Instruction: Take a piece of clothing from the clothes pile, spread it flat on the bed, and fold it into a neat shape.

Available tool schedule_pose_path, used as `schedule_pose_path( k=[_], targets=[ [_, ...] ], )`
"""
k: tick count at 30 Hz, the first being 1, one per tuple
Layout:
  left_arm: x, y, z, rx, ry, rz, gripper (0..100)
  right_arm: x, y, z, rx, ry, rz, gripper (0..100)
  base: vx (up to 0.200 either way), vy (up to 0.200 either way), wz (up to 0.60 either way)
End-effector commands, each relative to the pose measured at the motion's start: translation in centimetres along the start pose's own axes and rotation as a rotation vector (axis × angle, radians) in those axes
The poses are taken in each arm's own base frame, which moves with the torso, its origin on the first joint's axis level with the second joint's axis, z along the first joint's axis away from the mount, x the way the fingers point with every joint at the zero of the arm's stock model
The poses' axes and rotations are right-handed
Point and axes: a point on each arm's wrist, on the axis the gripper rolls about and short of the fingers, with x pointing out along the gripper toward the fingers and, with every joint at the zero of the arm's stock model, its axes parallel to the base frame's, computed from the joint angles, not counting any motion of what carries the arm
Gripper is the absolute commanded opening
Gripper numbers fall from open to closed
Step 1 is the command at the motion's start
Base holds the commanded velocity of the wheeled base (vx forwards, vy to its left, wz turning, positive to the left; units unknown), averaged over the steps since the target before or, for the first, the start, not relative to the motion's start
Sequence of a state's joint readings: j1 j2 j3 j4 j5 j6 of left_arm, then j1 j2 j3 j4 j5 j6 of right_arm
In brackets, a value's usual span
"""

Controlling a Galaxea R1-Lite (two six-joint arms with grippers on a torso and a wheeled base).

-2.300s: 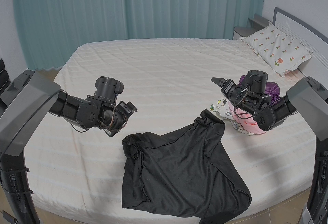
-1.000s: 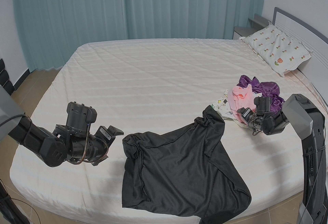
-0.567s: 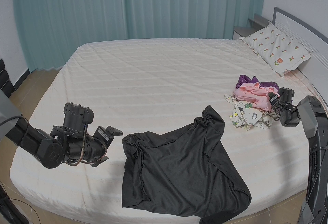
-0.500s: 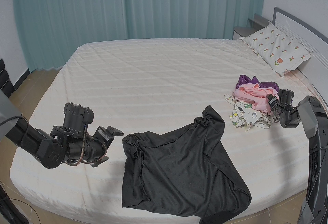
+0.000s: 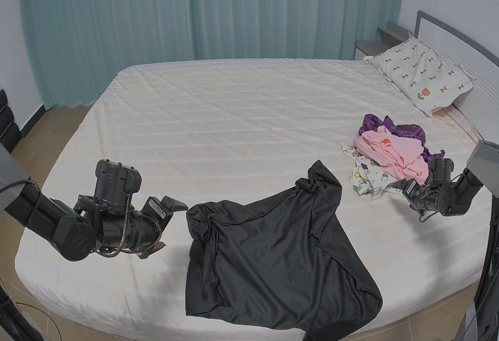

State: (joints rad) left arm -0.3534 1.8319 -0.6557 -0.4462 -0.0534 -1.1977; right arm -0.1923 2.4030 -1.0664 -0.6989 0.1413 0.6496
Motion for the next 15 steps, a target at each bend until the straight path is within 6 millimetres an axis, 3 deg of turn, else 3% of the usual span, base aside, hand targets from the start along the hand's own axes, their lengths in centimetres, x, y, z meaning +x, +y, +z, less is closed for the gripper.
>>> schedule_pose_path(
  k=[1, 5, 11, 15],
  targets=[
    [-0.8, 1.0, -1.6, 0.023, 0.06, 0.018, 100, -8.4, 3.3, -2.8, -0.136, 0.102, 0.115, 100, 0.0, 0.0, 0.0],
    [-0.8, 1.5, -2.1, 0.029, 0.107, 0.025, 100, -9.3, 3.0, -4.9, -0.147, 0.169, 0.097, 100, 0.0, 0.0, 0.0],
    [-0.2, 1.8, -2.3, 0.033, 0.149, 0.033, 100, -10.3, 3.7, -7.4, -0.171, 0.231, 0.128, 100, -0.2, 0.0, 0.0],
    [0.8, 1.9, -2.2, 0.031, 0.144, 0.056, 100, -10.4, 4.0, -8.3, -0.101, 0.22, 0.165, 100, 0.0, 0.0, 0.0]
  ],
)
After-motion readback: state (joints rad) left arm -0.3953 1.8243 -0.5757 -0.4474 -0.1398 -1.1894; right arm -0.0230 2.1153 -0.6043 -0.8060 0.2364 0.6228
